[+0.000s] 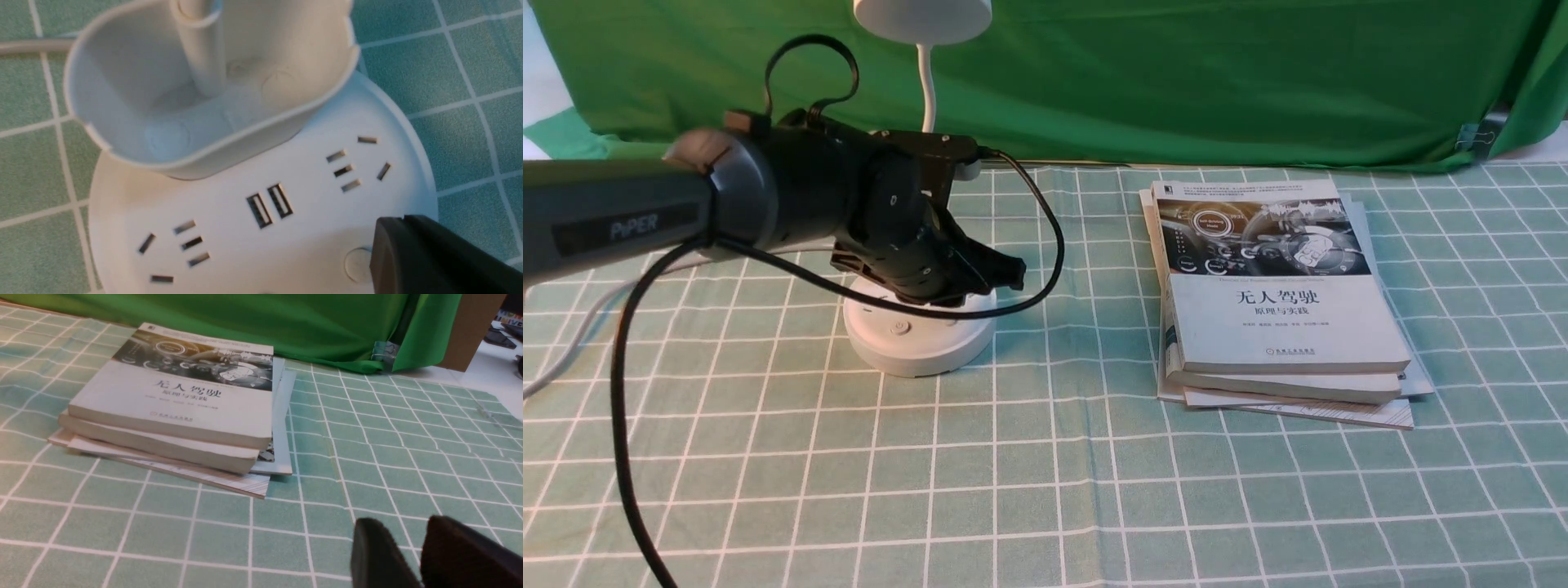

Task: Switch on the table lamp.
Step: 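Press the power button on the lamp base to turn the lamp on with the left gripper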

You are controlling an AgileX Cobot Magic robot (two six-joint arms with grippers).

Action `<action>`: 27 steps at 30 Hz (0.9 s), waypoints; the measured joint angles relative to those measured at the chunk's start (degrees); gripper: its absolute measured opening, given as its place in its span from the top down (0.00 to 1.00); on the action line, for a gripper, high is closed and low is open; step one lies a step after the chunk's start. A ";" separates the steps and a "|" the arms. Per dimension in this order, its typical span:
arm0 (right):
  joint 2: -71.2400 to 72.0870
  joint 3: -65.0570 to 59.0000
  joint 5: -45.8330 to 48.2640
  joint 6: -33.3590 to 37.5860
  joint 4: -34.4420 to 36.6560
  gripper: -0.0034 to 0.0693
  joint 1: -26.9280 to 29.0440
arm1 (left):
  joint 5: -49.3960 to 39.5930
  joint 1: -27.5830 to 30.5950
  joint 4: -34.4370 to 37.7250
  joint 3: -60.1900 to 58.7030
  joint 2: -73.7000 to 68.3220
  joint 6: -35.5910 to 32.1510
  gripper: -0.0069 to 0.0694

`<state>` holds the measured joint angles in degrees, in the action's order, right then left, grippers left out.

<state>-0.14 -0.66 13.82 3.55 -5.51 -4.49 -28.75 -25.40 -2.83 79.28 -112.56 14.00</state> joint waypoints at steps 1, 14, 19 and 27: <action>0.00 0.00 0.00 0.00 0.00 0.63 0.00 | -0.26 0.00 0.00 0.00 0.00 0.00 0.88; 0.00 0.00 0.00 0.00 0.00 0.63 0.00 | -2.83 0.00 0.70 0.90 -2.61 2.43 0.88; 0.00 0.00 0.00 0.00 0.00 0.63 0.00 | -3.02 0.00 0.64 1.15 -2.08 2.43 0.88; 0.00 0.00 0.00 0.00 0.00 0.63 0.00 | -11.00 -0.75 4.77 -2.21 7.18 0.71 0.88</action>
<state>-0.14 -0.66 13.82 3.55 -5.51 -4.49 -39.75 -26.16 1.94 77.06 -105.38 14.71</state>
